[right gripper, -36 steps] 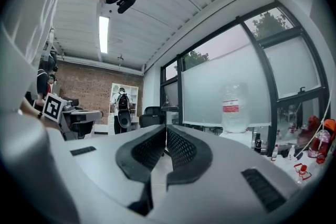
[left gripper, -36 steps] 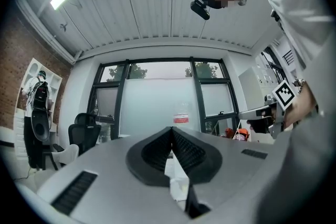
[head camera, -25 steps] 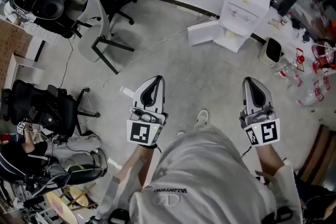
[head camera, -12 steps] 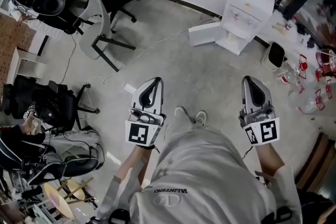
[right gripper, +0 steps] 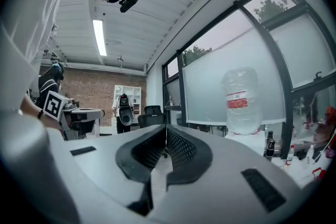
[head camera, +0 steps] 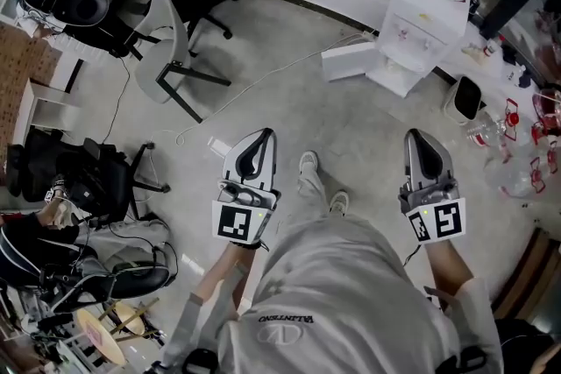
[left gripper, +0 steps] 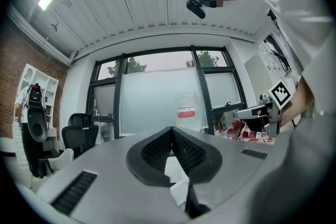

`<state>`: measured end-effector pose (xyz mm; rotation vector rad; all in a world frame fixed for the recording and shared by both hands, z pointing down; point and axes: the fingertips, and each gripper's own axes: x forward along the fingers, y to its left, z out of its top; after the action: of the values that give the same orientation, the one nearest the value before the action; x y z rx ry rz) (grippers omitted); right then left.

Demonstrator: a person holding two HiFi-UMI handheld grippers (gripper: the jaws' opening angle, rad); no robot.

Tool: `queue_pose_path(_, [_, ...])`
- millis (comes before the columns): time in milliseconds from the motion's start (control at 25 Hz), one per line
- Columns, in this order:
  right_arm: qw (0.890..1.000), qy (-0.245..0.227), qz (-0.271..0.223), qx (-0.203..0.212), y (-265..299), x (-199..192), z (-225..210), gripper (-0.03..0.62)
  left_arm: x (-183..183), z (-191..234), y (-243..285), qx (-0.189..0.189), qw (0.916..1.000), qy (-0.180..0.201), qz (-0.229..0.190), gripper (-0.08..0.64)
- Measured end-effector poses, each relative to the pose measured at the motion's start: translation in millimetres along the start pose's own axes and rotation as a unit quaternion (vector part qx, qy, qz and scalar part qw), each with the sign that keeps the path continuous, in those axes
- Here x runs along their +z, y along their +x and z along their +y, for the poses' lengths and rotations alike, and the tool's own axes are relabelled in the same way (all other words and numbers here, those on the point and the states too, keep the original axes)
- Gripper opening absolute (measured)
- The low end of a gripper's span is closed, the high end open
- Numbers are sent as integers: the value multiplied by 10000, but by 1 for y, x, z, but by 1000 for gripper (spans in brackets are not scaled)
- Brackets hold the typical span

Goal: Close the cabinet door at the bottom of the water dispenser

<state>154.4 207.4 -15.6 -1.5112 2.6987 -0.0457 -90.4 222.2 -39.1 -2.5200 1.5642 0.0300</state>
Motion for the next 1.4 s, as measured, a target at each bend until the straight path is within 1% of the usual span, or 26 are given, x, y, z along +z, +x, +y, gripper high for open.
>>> queue_pose_path(120, [10000, -43, -2, -26, 22, 3, 1, 15, -4, 19, 15, -40, 10000, -20, 30, 8])
queue_pose_path(240, [9999, -58, 7, -112, 48, 5, -3, 15, -9, 40, 35, -126, 9999, -72, -47, 8])
queue_pose_path(400, [9996, -139, 65, -248, 86, 5, -5, 15, -28, 71, 62, -262, 9995, -177, 87, 8])
queue_pose_path(480, [9993, -155, 90, -342, 105, 5, -8, 15, -33, 86, 78, -333, 9991, -254, 55, 8])
queue_pose_path(520, [9991, -153, 108, -388, 114, 4, -10, 15, -36, 93, 86, -376, 9989, -291, 30, 8])
queue_pose_path(680, [9985, -149, 131, -509, 151, 2, -12, 15, -47, 113, 116, -675, 9967, -427, 155, 8])
queue_pose_path(920, [9983, -216, 93, -532, 206, -1, -5, 15, -62, 137, 150, -1062, 9930, -472, 196, 8])
queue_pose_path(1080, [9988, -294, 97, -389, 230, -5, -5, 15, -72, 140, 168, -1239, 9910, -474, 197, 8])
queue_pose_path(1200, [9986, -449, 24, -285, 247, -12, -8, 15, -93, 139, 181, -1355, 9897, -394, 237, 9])
queue_pose_path(1240, [9984, -496, 5, -265, 252, -19, -11, 15, -103, 138, 186, -1364, 9894, -426, 264, 8])
queue_pose_path(1320, [9984, -511, -1, -244, 264, -40, -20, 15, -130, 134, 197, -1366, 9888, -502, 321, 9])
queue_pose_path(1400, [9989, -425, 8, -197, 277, -71, -31, 15, -163, 129, 210, -1408, 9883, -462, 373, 8])
